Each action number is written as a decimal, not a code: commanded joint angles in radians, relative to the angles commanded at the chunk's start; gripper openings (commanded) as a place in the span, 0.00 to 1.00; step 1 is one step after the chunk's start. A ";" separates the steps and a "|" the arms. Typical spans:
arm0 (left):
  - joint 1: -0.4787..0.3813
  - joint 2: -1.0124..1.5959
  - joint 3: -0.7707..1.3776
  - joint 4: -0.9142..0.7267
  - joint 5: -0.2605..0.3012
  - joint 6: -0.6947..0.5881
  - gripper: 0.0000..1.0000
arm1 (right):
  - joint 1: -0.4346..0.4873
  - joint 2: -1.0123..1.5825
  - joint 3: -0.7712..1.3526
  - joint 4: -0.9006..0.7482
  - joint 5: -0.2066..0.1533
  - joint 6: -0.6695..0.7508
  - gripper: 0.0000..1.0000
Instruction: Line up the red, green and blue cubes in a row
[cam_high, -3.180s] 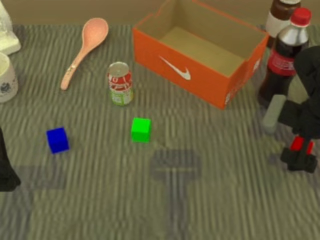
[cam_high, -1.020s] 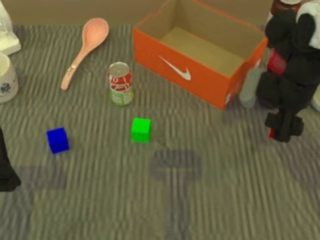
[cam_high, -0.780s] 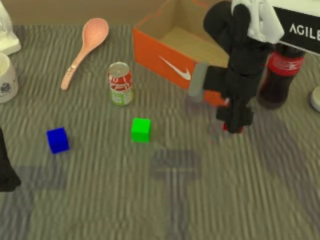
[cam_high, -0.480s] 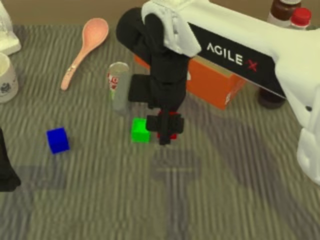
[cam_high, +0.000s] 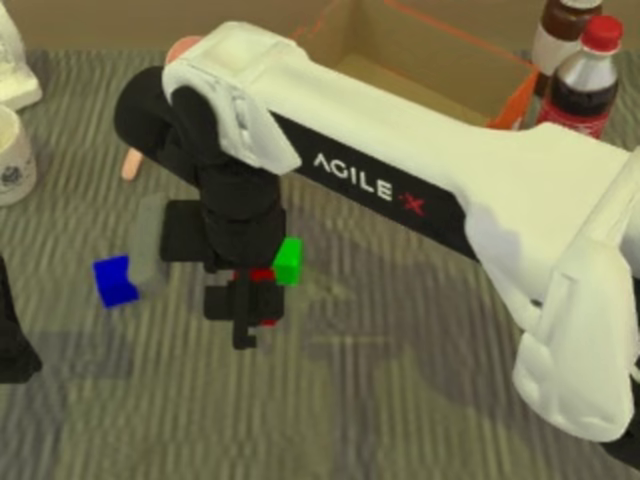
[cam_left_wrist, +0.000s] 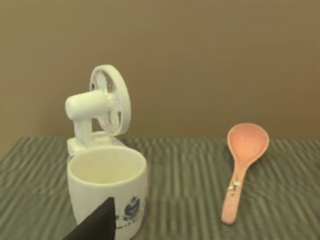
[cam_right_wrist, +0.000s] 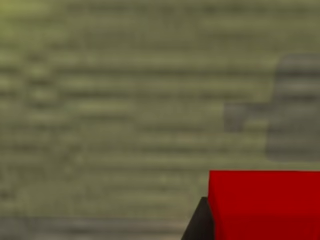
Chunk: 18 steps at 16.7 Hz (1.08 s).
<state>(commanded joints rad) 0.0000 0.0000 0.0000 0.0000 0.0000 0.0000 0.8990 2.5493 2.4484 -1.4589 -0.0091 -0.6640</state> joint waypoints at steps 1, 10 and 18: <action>0.000 0.000 0.000 0.000 0.000 0.000 1.00 | 0.000 0.000 0.000 0.000 0.000 0.000 0.00; 0.000 0.000 0.000 0.000 0.000 0.000 1.00 | 0.000 -0.007 -0.230 0.224 -0.001 0.003 0.00; 0.000 0.000 0.000 0.000 0.000 0.000 1.00 | 0.002 -0.006 -0.288 0.282 0.000 0.002 0.15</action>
<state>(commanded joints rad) 0.0000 0.0000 0.0000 0.0000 0.0000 0.0000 0.9013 2.5436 2.1604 -1.1766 -0.0092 -0.6617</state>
